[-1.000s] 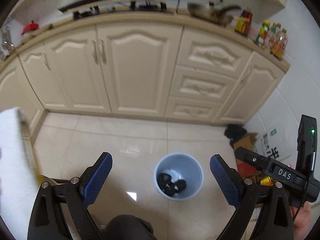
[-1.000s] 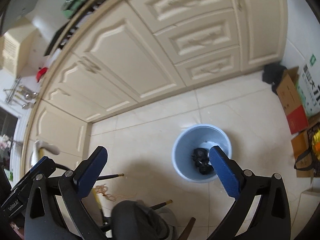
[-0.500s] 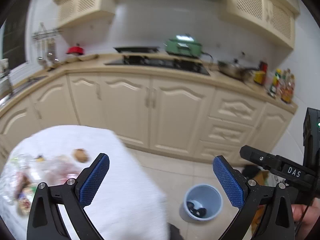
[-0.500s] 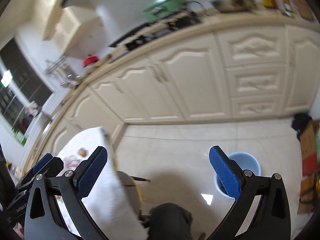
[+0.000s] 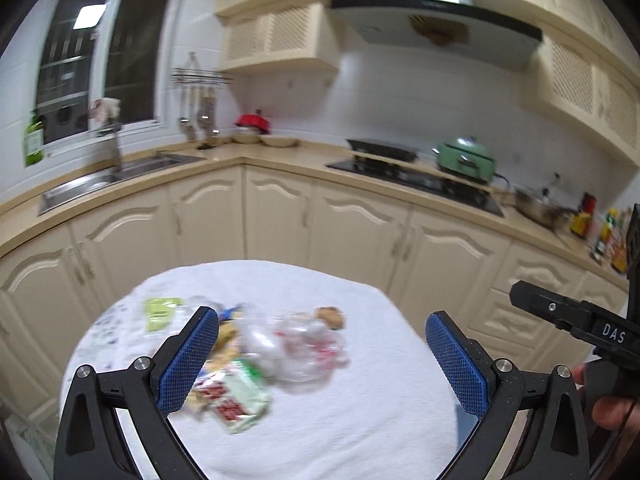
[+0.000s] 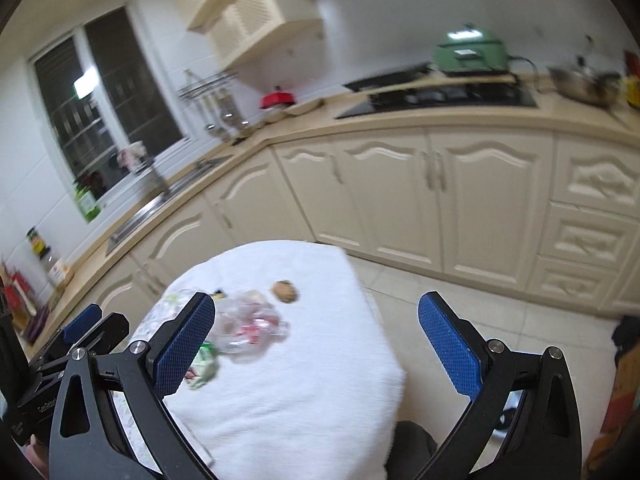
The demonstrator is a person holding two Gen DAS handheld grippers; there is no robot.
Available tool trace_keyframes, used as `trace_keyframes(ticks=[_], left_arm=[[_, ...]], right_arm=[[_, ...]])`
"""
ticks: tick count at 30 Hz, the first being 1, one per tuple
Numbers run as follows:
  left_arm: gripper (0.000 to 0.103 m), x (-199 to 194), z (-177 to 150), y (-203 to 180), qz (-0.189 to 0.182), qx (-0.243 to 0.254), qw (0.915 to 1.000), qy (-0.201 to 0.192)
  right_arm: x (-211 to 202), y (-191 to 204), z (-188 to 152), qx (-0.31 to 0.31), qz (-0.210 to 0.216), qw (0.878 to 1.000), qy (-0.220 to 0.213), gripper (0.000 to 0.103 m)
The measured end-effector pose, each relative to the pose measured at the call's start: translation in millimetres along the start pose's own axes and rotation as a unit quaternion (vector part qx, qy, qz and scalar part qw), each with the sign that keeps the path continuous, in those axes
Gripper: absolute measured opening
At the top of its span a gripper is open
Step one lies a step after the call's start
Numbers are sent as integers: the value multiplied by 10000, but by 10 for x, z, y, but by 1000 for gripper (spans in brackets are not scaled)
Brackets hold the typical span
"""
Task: Collect trash
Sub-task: 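Return both tools to the table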
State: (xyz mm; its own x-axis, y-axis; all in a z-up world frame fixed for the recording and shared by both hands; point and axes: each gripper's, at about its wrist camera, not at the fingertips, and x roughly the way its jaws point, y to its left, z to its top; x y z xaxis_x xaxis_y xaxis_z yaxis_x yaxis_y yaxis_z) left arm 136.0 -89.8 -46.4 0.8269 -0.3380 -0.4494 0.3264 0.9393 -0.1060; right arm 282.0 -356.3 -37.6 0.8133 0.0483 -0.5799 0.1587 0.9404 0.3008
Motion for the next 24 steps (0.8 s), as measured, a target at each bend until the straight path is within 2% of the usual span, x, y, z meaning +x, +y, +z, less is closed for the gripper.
trace_keyframes(ticks=[5, 12, 16, 19, 24], left_arm=[[102, -426, -171, 335, 406, -238, 9988, -135], [102, -654, -399, 597, 840, -532, 9950, 13], [102, -587, -360, 705, 963, -650, 9931, 144], [102, -486, -303, 760, 994, -689, 9923, 261], [102, -84, -89, 902, 1087, -616, 9907, 542]], right_arm=[[70, 450, 5, -486, 193, 9986, 7, 103], [387, 833, -147, -897, 336, 9946, 388, 103], [650, 941, -237, -1050, 386, 9915, 667, 103], [946, 910, -292, -1093, 194, 9896, 919, 103], [1291, 817, -315, -1055, 104, 9870, 1208, 103]])
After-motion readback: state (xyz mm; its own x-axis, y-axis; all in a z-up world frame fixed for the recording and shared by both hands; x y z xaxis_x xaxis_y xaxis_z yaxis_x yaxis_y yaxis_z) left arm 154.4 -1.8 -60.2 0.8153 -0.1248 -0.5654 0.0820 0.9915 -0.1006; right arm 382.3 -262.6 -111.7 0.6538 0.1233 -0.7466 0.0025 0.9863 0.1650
